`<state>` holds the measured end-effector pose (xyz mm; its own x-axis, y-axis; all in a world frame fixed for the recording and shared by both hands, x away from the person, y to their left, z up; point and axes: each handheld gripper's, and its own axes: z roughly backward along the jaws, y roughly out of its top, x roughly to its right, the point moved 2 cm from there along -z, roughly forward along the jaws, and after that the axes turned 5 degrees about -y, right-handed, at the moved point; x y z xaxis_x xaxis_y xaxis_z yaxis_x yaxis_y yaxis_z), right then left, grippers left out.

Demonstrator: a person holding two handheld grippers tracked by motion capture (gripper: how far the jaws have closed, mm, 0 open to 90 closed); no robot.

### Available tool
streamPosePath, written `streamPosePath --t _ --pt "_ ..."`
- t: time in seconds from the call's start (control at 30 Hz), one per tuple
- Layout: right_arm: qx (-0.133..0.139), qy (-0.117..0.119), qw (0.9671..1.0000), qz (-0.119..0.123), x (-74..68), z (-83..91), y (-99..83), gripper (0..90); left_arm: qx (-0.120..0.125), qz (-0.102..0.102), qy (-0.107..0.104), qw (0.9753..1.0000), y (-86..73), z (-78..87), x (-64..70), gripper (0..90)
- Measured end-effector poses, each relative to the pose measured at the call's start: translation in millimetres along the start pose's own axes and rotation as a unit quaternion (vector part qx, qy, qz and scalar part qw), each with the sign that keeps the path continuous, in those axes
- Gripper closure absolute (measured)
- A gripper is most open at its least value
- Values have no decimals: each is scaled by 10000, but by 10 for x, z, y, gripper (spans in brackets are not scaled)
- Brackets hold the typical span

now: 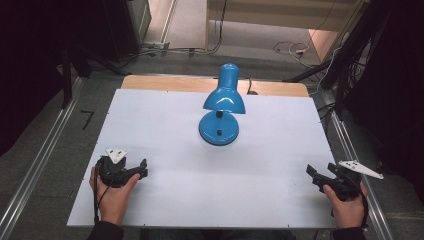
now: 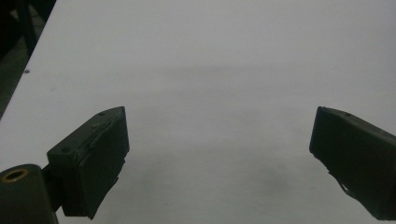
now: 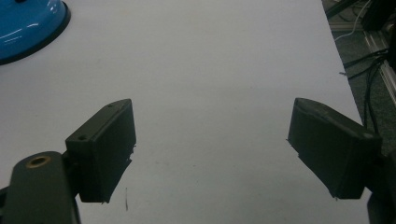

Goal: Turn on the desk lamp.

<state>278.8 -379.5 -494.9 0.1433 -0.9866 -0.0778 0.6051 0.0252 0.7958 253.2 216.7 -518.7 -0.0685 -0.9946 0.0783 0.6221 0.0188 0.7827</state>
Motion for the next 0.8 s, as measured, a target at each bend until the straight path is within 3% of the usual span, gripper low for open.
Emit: streamPosePath --t 0.1,0.27,0.8 --pt "-7 4 10000 28 -16 -6 4 136 162 -11 -148 9998 21 89 62 73" --pt "-11 43 10000 33 -49 -15 16 136 235 25 -300 9993 24 127 99 73" --pt "100 403 9989 212 -371 -99 186 136 381 117 -376 9985 35 135 96 73"
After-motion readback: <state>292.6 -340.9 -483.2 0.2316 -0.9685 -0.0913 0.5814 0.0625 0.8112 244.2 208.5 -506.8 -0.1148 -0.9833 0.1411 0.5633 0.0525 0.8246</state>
